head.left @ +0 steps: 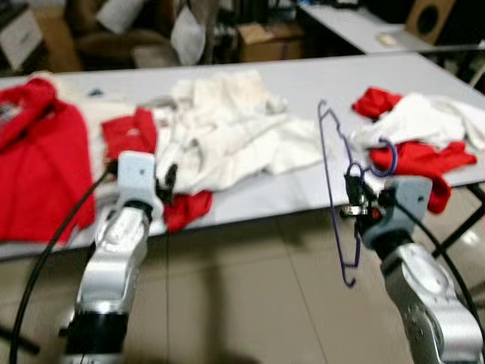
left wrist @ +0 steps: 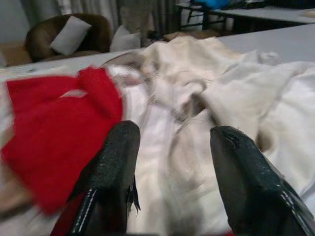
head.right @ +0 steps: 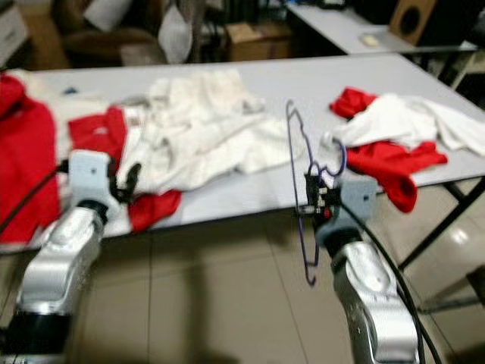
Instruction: Hang hanger
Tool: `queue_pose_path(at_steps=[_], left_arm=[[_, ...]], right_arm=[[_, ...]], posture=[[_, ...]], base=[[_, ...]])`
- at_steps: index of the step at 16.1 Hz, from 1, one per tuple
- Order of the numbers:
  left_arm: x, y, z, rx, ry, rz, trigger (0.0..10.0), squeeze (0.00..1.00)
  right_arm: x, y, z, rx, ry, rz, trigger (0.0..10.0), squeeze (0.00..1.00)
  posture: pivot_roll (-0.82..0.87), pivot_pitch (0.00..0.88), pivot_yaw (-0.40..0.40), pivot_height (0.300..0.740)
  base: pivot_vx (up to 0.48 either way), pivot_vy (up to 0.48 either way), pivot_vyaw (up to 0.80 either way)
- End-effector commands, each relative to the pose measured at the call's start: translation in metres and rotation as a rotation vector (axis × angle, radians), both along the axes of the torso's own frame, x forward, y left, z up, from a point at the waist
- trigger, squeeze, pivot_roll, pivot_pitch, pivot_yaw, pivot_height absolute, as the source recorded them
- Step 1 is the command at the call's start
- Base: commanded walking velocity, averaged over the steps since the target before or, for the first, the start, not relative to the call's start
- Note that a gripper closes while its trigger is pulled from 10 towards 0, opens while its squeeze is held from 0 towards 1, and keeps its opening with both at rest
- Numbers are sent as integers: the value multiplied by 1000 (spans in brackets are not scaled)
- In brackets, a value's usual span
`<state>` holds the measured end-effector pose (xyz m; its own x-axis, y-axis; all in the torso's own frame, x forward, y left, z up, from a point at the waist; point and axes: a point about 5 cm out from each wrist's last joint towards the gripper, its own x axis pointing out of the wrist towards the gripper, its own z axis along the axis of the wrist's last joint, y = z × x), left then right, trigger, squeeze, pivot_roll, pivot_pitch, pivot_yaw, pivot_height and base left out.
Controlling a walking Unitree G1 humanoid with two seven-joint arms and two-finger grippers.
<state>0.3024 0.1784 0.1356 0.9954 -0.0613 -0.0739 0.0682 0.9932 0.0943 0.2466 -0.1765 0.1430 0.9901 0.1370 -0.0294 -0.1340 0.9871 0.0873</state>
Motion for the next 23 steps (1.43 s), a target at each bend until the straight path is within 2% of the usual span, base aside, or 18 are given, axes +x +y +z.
queue_pose_path(at_steps=[1,7,9,11,12,13,15,17,18,19,20,23], left_arm=[[0,-11,1,-7,2,-29,10000,0],[4,-6,0,14,16,-21,10000,0],[10,-6,-6,113,62,-50,10000,0],[16,-5,-12,167,122,-79,10000,0],[19,-12,-23,225,205,-176,10000,0],[21,-15,-31,277,254,-213,10000,0],[28,-21,-37,237,295,-228,10000,0],[28,-51,-46,180,349,-402,10000,0],[30,-73,-42,133,319,-484,10000,0],[31,-84,-38,107,298,-515,10000,0],[34,-107,-28,36,260,-584,10000,0],[34,-130,-20,-47,215,-654,10000,0]], right_arm=[[-1,-9,3,-13,-8,-27,10000,0],[-4,-4,2,-20,-4,-10,10000,0],[-3,-4,2,-25,-3,-9,10000,0],[-3,-5,2,-25,-2,-12,10000,0],[-1,-5,2,-27,0,-16,10000,0],[0,-6,2,-28,-1,-21,10000,0],[2,-6,3,-30,-3,-28,10000,0],[2,-7,3,-31,-4,-33,10000,0],[3,-7,3,-33,-7,-36,10000,0],[3,-8,4,-34,-10,-38,10000,0],[4,-9,5,-35,-17,-44,10000,0],[3,-11,6,-36,-20,-54,10000,0]], posture=[[-115,0,-10,740],[-120,7,4,740],[-122,8,7,740],[-124,4,9,740],[-126,0,12,740],[-128,0,15,740],[-132,0,19,740],[-134,0,22,740],[-141,0,27,740],[-142,0,28,740],[-145,0,32,740],[-153,0,39,740]], base=[[326,0,0],[262,0,0],[0,0,0],[0,0,0],[0,0,0],[0,0,0],[0,0,0],[0,0,0],[0,0,0],[0,0,0],[0,0,0],[0,0,0]])
